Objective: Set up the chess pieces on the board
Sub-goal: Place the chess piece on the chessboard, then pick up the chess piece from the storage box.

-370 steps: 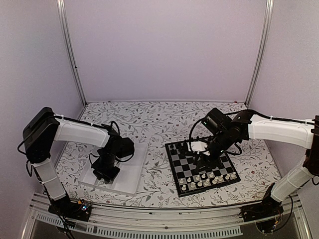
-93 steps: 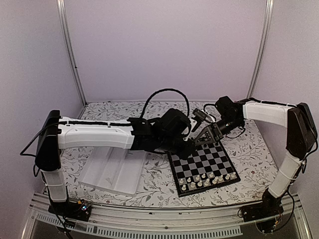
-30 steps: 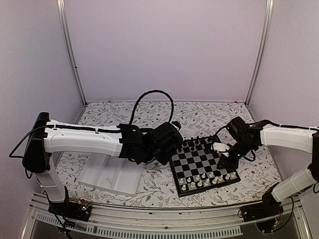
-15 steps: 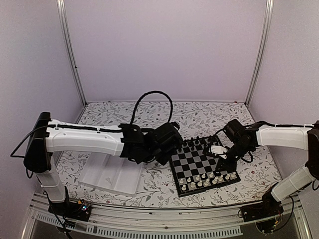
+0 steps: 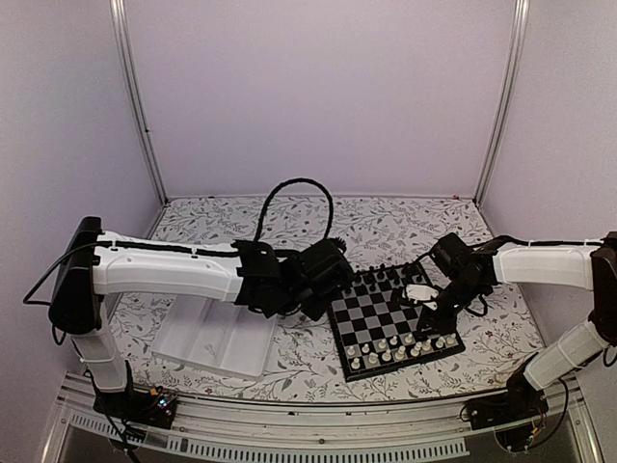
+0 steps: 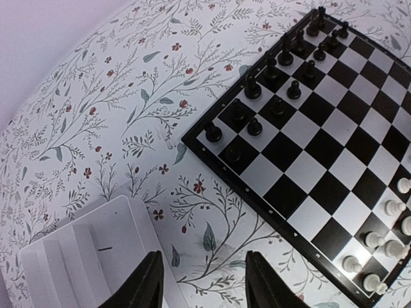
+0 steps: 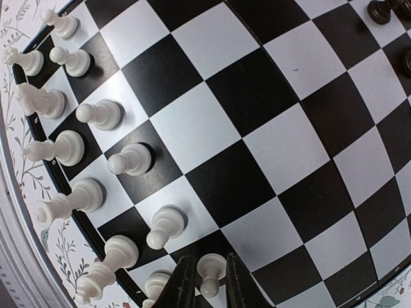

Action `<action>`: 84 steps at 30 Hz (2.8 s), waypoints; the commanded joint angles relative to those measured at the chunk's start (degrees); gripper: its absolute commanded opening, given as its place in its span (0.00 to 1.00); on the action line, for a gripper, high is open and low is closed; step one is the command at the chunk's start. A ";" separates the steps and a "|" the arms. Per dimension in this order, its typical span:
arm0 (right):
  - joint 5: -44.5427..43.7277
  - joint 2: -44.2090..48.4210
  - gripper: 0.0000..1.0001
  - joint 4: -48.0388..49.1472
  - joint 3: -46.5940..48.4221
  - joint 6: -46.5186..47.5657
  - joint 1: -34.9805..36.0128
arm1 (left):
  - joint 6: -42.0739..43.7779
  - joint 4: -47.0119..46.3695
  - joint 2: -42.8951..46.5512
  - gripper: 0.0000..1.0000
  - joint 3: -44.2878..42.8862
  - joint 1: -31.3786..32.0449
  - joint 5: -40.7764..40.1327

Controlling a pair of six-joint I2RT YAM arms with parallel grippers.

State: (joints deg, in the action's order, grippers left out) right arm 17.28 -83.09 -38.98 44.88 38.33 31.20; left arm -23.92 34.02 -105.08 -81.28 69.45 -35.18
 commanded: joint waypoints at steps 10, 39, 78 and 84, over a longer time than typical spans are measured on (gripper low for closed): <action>4.80 3.30 0.26 -6.65 8.22 -0.76 0.47 | -5.60 6.91 2.02 0.46 -0.02 -1.82 -0.99; 9.13 3.58 0.28 -2.80 9.77 -1.57 -4.15 | -21.60 23.11 20.31 0.37 28.44 -22.85 25.64; 10.47 3.02 0.27 -2.59 9.09 -2.47 -4.21 | -16.58 19.31 18.16 0.33 32.94 -27.62 30.61; 10.41 3.10 0.27 -2.11 8.54 -2.46 -4.22 | -16.75 20.82 20.08 0.38 32.15 -27.72 31.54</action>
State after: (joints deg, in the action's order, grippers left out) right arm 26.61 -79.99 -42.22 54.15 36.62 27.09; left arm -40.32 52.73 -86.41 -47.88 42.19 -3.92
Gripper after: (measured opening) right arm 0.271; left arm 0.385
